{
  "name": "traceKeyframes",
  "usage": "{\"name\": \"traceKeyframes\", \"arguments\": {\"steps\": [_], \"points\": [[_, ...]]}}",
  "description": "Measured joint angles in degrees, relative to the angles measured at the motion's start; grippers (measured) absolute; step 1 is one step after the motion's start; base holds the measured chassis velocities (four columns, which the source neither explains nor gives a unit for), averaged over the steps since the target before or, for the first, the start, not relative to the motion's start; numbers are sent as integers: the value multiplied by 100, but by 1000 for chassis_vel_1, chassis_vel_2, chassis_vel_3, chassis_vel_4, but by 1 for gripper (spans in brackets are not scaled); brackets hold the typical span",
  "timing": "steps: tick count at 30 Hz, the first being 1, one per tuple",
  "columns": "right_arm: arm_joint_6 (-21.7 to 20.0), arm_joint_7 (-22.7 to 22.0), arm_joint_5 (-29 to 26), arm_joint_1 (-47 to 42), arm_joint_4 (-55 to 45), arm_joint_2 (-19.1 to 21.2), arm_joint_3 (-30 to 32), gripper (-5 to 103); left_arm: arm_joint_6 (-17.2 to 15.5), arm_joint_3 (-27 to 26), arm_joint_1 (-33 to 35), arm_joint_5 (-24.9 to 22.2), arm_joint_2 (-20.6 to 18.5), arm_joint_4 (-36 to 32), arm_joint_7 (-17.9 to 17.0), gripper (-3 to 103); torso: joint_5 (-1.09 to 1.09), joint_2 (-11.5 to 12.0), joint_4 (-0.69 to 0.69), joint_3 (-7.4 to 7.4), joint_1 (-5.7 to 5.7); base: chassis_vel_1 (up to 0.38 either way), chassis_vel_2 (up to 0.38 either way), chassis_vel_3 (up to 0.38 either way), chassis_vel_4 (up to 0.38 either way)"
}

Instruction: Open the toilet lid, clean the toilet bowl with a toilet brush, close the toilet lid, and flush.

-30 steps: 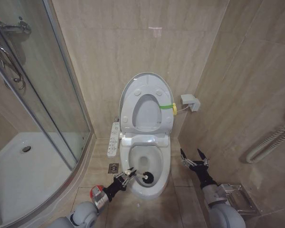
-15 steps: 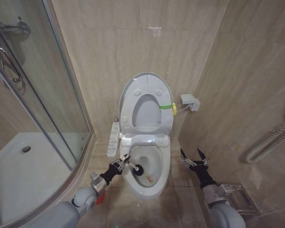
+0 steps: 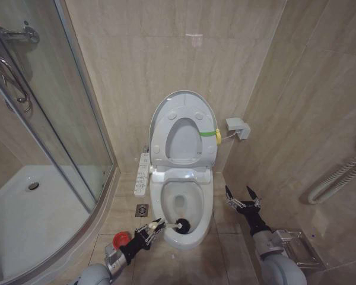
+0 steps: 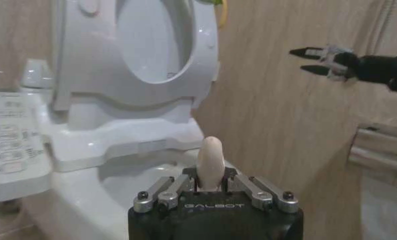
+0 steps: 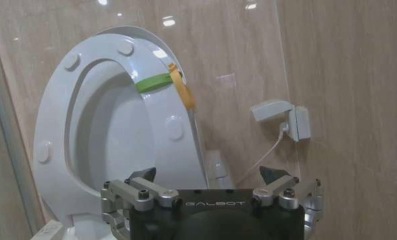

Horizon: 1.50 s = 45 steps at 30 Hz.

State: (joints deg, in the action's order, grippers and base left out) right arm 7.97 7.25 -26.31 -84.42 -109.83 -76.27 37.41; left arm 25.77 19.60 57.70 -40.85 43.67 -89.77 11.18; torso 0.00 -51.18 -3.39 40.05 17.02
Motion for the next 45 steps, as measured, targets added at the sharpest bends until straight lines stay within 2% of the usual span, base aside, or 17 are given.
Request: {"name": "traceKeyframes", "arguments": {"steps": [4,8,14,26,33,36,42,45], "points": [[0,0,0,0,0,0,0,100,6,-43,-158,-76,110,203,-1,22,-1,0,-2,0,0,0,0,0,0],[0,0,0,0,0,0,0,100,-1,123,-843,-468,375,553,-79,22,-1,0,-2,1,1,0,0,0,0],[0,0,0,0,0,0,0,100,-16,312,-1269,-727,486,573,-141,22,0,0,-3,1,1,0,0,0,0],[0,0,0,0,0,0,0,100,-31,389,-875,-747,210,-68,-85,22,0,0,0,0,0,0,0,0,0],[0,0,0,0,0,0,0,100,-6,480,-1052,-814,406,345,42,22,1,0,-1,0,0,0,0,0,0],[0,0,0,0,0,0,0,100,-2,628,-1383,-1071,584,731,247,22,0,1,-2,1,1,0,0,0,0],[0,0,0,0,0,0,0,100,-8,839,-1753,-1189,773,949,256,22,1,0,-2,1,1,0,0,0,0],[0,0,0,0,0,0,0,100,-60,944,-1868,-1207,819,718,85,22,0,1,-2,1,1,0,0,0,0]]}}
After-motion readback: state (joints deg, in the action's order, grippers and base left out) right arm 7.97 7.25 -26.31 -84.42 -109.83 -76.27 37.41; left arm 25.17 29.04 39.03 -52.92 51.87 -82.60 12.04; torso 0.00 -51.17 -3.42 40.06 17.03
